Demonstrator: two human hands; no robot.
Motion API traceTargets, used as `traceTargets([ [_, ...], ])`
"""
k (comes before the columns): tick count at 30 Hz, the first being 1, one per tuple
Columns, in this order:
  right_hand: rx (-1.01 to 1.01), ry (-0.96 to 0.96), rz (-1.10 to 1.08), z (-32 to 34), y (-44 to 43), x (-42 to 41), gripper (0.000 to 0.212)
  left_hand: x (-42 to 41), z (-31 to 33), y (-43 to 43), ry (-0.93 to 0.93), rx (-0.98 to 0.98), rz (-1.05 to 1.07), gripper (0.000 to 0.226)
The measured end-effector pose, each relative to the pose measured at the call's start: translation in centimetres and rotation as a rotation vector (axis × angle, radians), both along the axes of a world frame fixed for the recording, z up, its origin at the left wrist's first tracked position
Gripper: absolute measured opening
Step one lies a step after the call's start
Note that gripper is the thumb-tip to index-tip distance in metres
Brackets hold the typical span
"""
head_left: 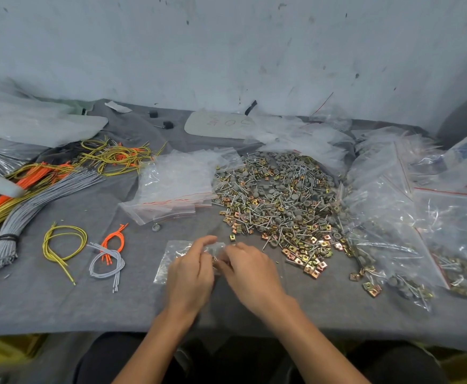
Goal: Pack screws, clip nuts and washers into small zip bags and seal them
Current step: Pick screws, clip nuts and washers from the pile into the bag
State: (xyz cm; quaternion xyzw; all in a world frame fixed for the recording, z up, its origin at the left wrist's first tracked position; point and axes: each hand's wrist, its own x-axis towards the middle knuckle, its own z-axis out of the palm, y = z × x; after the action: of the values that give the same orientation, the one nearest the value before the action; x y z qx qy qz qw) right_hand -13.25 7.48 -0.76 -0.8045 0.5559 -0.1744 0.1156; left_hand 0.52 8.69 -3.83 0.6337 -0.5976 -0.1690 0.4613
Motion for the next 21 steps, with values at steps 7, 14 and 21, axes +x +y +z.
traceTargets([
  [7,-0.035,0.073,-0.166,0.5,-1.3,-5.9,0.04,0.2,-0.4,-0.1,0.01,-0.02,0.004,0.042],
  [14,0.069,0.219,-0.353,0.6,-2.9,-10.7,0.016,0.1,-0.3,0.0,0.045,-0.017,0.008,0.044],
  [21,0.098,0.28,-0.293,0.6,-3.6,-10.8,0.024,0.0,0.0,0.0,0.031,-0.015,0.001,0.043],
])
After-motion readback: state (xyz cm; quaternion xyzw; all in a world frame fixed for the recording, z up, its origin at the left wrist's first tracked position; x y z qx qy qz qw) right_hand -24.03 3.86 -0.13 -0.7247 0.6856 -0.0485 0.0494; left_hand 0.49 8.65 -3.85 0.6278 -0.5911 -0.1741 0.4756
